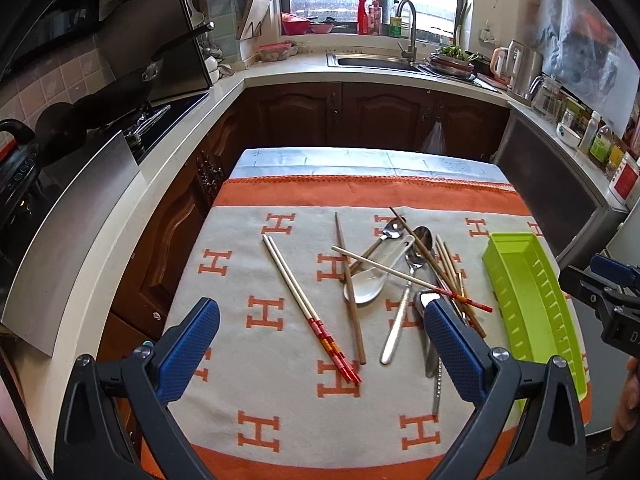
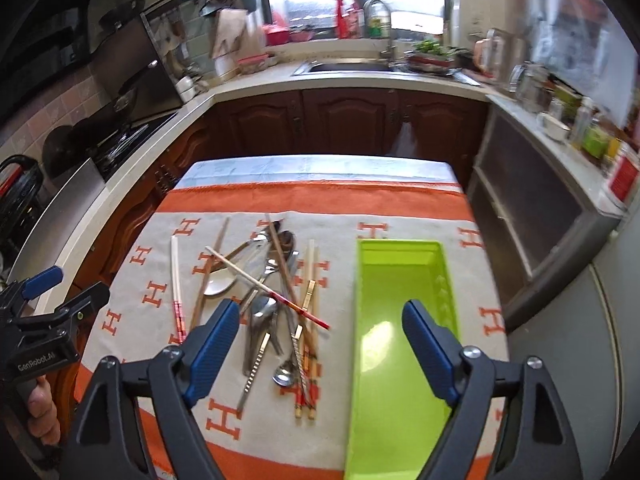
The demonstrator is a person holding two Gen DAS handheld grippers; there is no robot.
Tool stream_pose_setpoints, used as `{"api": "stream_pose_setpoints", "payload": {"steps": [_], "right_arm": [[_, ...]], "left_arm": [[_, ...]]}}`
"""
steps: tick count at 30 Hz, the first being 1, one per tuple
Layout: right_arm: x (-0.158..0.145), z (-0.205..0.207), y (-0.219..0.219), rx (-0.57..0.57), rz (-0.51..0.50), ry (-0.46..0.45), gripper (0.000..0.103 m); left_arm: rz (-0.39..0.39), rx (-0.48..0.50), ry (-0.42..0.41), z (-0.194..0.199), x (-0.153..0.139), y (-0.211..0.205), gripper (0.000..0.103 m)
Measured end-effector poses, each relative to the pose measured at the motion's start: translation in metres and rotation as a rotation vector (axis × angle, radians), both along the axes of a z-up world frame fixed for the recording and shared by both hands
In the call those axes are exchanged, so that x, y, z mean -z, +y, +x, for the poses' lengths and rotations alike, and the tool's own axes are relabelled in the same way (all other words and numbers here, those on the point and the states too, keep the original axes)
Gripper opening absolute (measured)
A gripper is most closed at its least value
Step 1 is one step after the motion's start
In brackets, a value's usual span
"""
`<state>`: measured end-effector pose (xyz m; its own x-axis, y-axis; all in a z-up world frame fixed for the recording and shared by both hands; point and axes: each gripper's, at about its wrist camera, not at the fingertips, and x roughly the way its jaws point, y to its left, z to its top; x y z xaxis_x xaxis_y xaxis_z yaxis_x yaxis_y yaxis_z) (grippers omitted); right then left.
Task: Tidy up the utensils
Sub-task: 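Grasp a red-banded chopstick with the right tool while the left tool grasps a brown wooden chopstick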
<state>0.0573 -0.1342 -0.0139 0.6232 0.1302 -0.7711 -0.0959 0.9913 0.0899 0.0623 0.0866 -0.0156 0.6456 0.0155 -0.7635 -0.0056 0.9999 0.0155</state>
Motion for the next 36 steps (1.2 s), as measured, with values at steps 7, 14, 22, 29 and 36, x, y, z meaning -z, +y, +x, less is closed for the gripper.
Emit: {"api": "stream_pose_setpoints", "payload": {"steps": [7,14,22,29,36], "right_arm": [[0.039,0.067,0.038,-0.164,-0.024,0.072,0.068],[0.103,0.111,0.075,-0.331,-0.077,0.221,0.04],[0.136,0.123,0.102,-0.466,-0.182,0.251,0.019],[0.146,0.121,0.112,-0.534,-0.24,0.238,0.01],[0.138,0.12,0.1,-0.511,-0.182,0.199,0.005]], "left_arm": [[-0.049,-0.027,0.094,0.058,0.043,0.034,0.078],[-0.161,-0.02,0.198,0.091,0.088,0.042,0.061],[-0.167,0.033,0.232,0.102,0.11,0.019,0.06],[-0.174,0.066,0.295,0.112,0.131,0.003,0.054],[-0.188,0.069,0.352,0.115,0.147,-0.002,0.036]]}}
